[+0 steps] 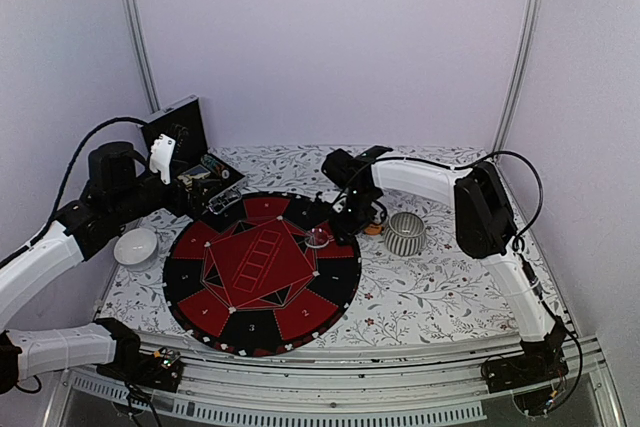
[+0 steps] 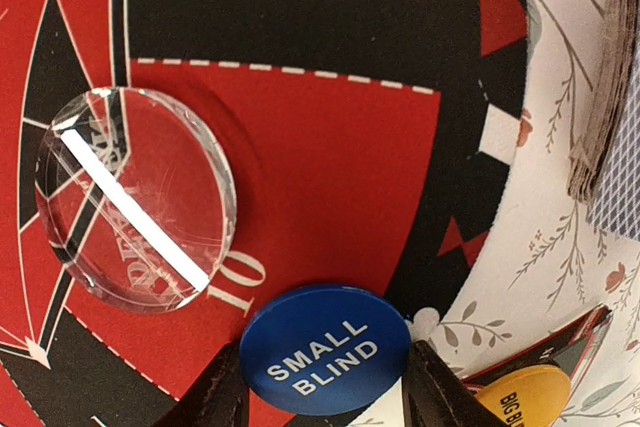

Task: Distribute texas hold em gaming equipment
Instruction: Place the small blind button at position2.

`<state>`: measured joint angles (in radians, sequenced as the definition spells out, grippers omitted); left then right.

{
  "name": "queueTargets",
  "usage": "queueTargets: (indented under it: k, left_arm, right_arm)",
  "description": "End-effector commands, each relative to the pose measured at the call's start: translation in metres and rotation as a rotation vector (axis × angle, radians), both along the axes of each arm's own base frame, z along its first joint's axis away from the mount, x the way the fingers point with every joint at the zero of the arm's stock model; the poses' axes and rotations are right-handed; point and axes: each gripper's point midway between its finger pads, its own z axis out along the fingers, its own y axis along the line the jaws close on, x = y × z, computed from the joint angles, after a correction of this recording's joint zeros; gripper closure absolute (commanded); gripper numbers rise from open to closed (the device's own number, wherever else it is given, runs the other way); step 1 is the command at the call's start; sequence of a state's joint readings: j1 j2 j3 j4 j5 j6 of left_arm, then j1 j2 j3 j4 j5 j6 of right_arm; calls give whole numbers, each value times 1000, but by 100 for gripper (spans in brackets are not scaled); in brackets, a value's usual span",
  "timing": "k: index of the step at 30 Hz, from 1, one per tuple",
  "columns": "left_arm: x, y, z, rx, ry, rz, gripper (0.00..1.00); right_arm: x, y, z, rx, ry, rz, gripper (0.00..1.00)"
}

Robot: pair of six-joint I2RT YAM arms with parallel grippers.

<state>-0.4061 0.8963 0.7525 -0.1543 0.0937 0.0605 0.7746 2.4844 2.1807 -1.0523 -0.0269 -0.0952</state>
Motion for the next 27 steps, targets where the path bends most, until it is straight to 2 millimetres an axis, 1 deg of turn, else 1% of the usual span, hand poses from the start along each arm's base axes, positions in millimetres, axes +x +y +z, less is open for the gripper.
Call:
queueTargets:
  k: [1,4,9,11,12,13,15,19,22,26,27]
  left_arm:
    - [-3,-2,0,5,-13,-16,2]
    - [-4,-2,0,4,-14,-16,2]
    - [-4,-2,1,3,-15,-17,2]
    - [-4,-2,1,3,-16,-17,2]
    - [-4,-2,0,4,-14,-16,2]
    - [-4,-2,0,4,-14,-16,2]
    - [-4,-2,1,3,-16,-16,2]
    - [-4,-2,2,2,-19,-15,2]
    - [-4,-1,2,3,-18,-13,2]
    - [-4,-2,2,2,-20,-14,2]
    - [-4,-2,2,2,-20,-14,2]
  right_arm:
    - [-29,3,12,13,56,71,58]
    - [-46,5,12,2,77,135,59]
    - [-80,15,12,-5,102,218,59]
    - [-91,18,8,-18,111,235,60]
    - [-96,22,20,-1,100,242,60]
    - [-102,25,24,2,97,252,60]
    - [-114,29,25,-8,96,270,60]
    - [-140,43,25,-25,90,308,60]
    - [-154,50,24,-49,78,332,61]
    - [-172,65,21,-56,64,371,61]
    - [-176,69,16,-63,67,382,61]
